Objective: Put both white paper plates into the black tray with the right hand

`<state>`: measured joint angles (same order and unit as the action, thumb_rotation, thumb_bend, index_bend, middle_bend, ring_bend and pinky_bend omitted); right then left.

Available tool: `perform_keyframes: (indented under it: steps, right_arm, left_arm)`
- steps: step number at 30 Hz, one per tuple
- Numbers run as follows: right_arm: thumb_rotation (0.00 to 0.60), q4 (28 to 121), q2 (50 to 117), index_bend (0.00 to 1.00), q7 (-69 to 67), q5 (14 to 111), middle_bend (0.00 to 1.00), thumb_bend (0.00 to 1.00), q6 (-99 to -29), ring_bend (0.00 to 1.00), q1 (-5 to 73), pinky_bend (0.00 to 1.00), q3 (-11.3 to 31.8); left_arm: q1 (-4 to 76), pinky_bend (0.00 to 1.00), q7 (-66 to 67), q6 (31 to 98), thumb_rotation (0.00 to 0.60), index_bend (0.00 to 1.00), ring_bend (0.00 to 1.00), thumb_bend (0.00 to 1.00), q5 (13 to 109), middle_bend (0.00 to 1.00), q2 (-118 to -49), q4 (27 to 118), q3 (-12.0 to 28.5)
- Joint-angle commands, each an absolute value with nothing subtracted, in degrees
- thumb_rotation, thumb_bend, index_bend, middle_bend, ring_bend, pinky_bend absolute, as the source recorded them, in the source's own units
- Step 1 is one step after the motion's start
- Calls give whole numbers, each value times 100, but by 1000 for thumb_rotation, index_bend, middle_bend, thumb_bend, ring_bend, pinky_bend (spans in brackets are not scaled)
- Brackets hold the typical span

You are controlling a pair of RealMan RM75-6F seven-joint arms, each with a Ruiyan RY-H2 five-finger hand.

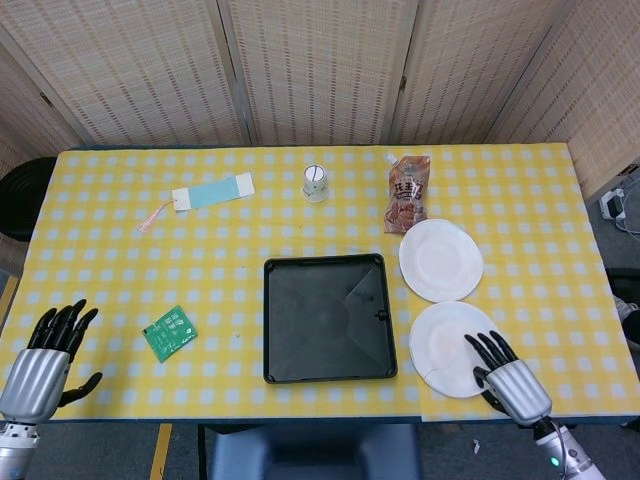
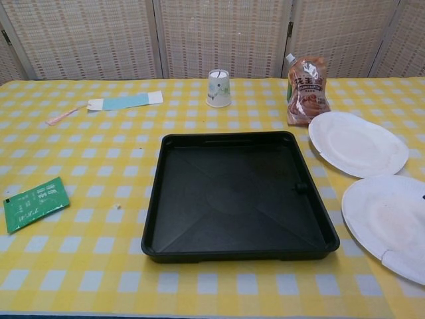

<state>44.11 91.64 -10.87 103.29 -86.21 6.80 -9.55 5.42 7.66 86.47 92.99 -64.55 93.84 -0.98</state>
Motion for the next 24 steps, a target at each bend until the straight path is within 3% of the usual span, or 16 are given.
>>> perform_keyframes:
  steps: [1,14,20,24]
  right_arm:
    - [600,4494,9092,669,-1047,10368,92,425,-8845,42,672,0,-927]
    - [600,5558,8354,672,-533,10618,103,425,-10329,48,559,0,-612]
    - [600,6203,8085,672,-233,10829,106,425,-10531,49,750,0,-439]
    - [600,6706,7971,672,-17,11015,106,425,-10264,50,1103,0,-308]
  left_arm:
    - [549,0,779,8630,600,0,0,249,9297,11,-6462,9382,-100]
    - [551,0,731,8629,600,0,0,248,9271,10,-6443,9398,-81]
    - [542,0,677,8645,600,0,0,249,9263,10,-6418,9404,-78]
    - [543,0,642,8651,600,0,0,249,9269,10,-6403,9411,-74]
